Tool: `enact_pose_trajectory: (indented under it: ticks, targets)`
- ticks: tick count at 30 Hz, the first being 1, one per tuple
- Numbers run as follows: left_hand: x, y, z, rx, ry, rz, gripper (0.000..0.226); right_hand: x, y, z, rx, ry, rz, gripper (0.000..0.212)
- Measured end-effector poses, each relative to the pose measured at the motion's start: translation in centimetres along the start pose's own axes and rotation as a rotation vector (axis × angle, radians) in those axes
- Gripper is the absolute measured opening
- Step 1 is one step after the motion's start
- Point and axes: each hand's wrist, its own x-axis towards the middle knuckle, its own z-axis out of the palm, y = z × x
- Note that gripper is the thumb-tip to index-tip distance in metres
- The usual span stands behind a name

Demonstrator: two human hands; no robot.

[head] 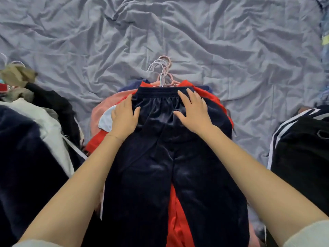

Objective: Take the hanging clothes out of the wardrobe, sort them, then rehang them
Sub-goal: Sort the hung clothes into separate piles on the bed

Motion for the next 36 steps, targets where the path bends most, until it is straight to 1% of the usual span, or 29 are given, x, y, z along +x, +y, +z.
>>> enact_pose_trajectory:
  ticks: [4,6,10,13,15,17,19,22,26,30,33,36]
  targets:
    - [0.4,-0.2,1.1,0.167,0.045,-0.059,0.038,1.2,0.7,1.3,-0.046,-0.039,0.039,0.073]
    - [0.9,-0.6,1.0,0.177,0.068,-0.062,0.033,1.3,0.8,1.6,-0.063,-0.035,0.046,0.074]
    - [1.5,-1.5,0.7,0.096,0.121,-0.059,0.022,1.5,1.4,1.7,-0.068,0.007,0.051,0.076]
    - [0.2,-1.3,1.0,-0.046,0.157,-0.075,0.021,1.0,1.8,1.5,-0.068,0.026,0.047,0.073]
    - [-1.4,-0.9,0.8,-0.147,0.218,-0.078,0.015,0.3,1.8,1.1,-0.041,0.034,0.042,0.069]
    - [-3.0,-0.3,-0.3,-0.237,0.271,-0.062,0.007,-0.7,1.4,-0.1,0.038,0.045,0.033,0.062]
    - [-4.7,0.5,-2.0,-0.315,0.299,-0.006,0.007,-2.0,0.7,-1.7,0.134,0.079,0.020,0.053]
    - [-7.2,1.6,-5.0,-0.360,0.326,0.083,0.008,-5.2,-0.9,-4.9,0.232,0.140,0.007,0.045]
    - [-11.4,3.7,-9.9,-0.369,0.289,0.166,0.005,-11.6,-2.8,-9.5,0.322,0.197,0.048,0.044]
    - [-16.7,7.2,-15.2,-0.400,0.305,0.158,0.014,-18.7,-5.1,-14.5,0.425,0.317,0.128,0.036]
    - [-21.4,10.2,-18.4,-0.427,0.272,0.133,0.012,-24.5,-6.6,-17.7,0.469,0.407,0.200,0.034]
    - [-26.3,13.1,-20.5,-0.407,0.281,0.172,0.012,-30.4,-7.6,-20.4,0.472,0.489,0.257,0.032]
